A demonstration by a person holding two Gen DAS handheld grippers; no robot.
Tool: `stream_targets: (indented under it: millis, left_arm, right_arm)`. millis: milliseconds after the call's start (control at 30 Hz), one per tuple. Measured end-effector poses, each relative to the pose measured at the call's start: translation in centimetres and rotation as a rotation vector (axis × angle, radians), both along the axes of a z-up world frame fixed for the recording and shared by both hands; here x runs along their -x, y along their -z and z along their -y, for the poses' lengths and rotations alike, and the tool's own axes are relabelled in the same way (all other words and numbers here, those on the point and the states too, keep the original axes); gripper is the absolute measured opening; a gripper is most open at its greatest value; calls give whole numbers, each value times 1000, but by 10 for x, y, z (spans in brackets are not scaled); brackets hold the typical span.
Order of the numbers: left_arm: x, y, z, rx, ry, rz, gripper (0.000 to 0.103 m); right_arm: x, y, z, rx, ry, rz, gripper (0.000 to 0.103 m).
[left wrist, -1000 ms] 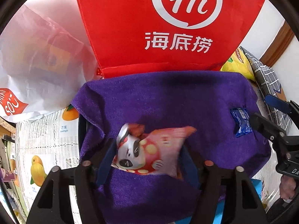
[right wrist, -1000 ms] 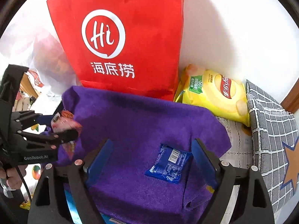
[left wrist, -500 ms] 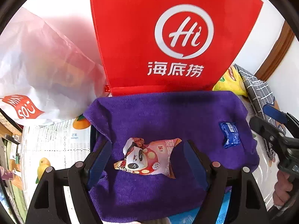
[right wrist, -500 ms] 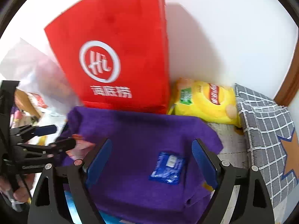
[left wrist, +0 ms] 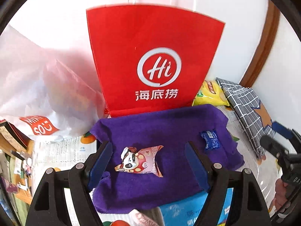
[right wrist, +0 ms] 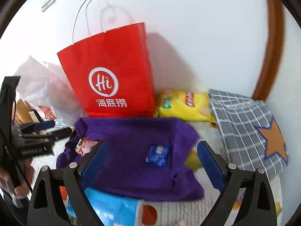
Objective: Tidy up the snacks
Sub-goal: 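Reach the right tool to the white-and-red packet and grasp it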
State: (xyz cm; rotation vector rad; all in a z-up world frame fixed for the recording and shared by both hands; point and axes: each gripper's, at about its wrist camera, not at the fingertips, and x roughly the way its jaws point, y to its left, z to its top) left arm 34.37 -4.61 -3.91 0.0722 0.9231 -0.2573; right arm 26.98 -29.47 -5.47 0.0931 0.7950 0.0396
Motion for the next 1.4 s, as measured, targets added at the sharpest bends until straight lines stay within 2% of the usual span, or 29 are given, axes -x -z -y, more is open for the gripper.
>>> stream_targets:
  millis: [200,400,567,733,867,933,967,1267,1400]
  left_arm:
    - [21,-30,-5,63,-10,48,79]
    - [46,-37,-4,57,-9,45,78]
    - [69,-32,-15,61,-43,35,78]
    - [89,-27,-31,53,-79,24,78]
    - [103,-22,-39,49,-93,7,78]
    - [107,-19,-41,42,-97,0,78]
    - [110,-18,-42,39,-96,-3,78]
    - [117,2,-53,21,-101,-40,78]
    - [117,10,-59,5,-109,-57,78]
  right_arm:
    - [35,3,14,51,22,-43,95]
    - [61,15,21,32,53,-71,95]
    - [78,30,20,0,34,-93,94]
    - [89,43,15,19,46,-101,81]
    - [93,63,16,1,52,-151,79]
    - [93,73,16,-10,33,-175,69]
    - [94,78,15,-5,26,-183,68]
    - [90,117,9,107,-20,-257,68]
    - [88,135,14,113,-35,-295,72]
